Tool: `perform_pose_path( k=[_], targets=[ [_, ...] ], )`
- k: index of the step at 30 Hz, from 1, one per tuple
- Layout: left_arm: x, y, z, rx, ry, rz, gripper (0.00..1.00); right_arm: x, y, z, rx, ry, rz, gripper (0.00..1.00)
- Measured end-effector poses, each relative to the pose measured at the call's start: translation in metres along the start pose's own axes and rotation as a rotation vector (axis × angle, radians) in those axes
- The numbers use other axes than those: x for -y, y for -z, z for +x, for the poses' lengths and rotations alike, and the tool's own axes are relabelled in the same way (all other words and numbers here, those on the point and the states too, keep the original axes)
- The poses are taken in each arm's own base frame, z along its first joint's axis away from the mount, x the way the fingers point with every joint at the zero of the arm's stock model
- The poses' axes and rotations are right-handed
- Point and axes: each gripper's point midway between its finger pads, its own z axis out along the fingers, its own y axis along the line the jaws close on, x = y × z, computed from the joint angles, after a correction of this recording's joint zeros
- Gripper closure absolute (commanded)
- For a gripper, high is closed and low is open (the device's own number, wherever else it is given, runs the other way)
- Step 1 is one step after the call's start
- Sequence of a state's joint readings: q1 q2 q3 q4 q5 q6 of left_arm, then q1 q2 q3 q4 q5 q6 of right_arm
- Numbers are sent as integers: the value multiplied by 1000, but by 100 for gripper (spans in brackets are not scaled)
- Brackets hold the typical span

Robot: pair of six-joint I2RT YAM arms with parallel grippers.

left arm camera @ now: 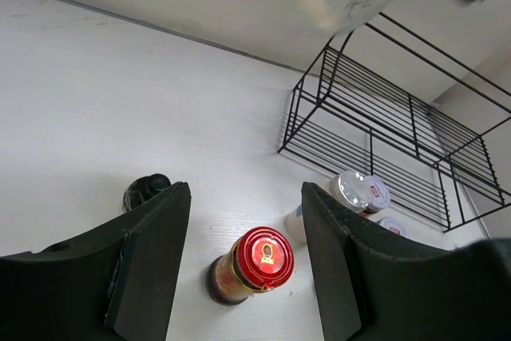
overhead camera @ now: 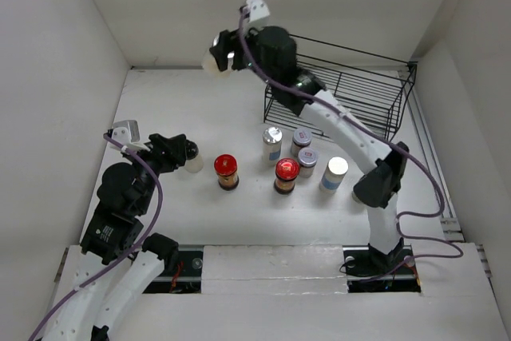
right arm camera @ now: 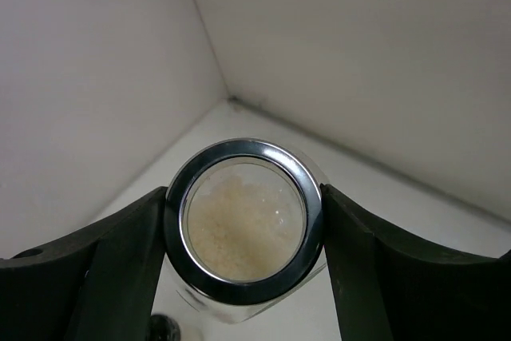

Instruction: Organize the condiment bottles

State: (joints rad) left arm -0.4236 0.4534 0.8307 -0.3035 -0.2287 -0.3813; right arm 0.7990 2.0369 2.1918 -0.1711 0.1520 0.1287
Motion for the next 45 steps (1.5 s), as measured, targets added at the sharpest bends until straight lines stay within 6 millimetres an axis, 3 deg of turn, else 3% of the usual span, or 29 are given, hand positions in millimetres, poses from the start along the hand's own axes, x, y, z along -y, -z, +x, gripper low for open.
perform_pose_path(
  k=[2,4,6,8,11,14,18,28,37,45],
  targets=[
    [0,1,-1,2,1,2,47,14,16,-53,98,-13,13,58],
    [0,1,-1,6,2,4,47,41,30,-94,180,-20,56,58],
    [1,2,-1,5,2,9,47,77,38,-118,230,-19,121,58],
    [2,2,-1,3,2,13,47,114,43,-126,245,-16,191,58],
    [2,2,-1,3,2,14,47,162,46,-113,209,-9,291,58],
    [3,2,-1,2,2,17,47,183,43,-79,124,-7,331,58],
    [3,2,-1,1,2,19,47,190,37,-28,-4,-7,335,58],
    [4,2,-1,1,3,23,47,201,37,50,-168,-8,351,58],
    [6,2,-2,6,5,34,47,224,43,62,-192,-12,397,58],
    [6,2,-3,9,6,34,47,230,44,71,-205,-6,421,55]
  ],
)
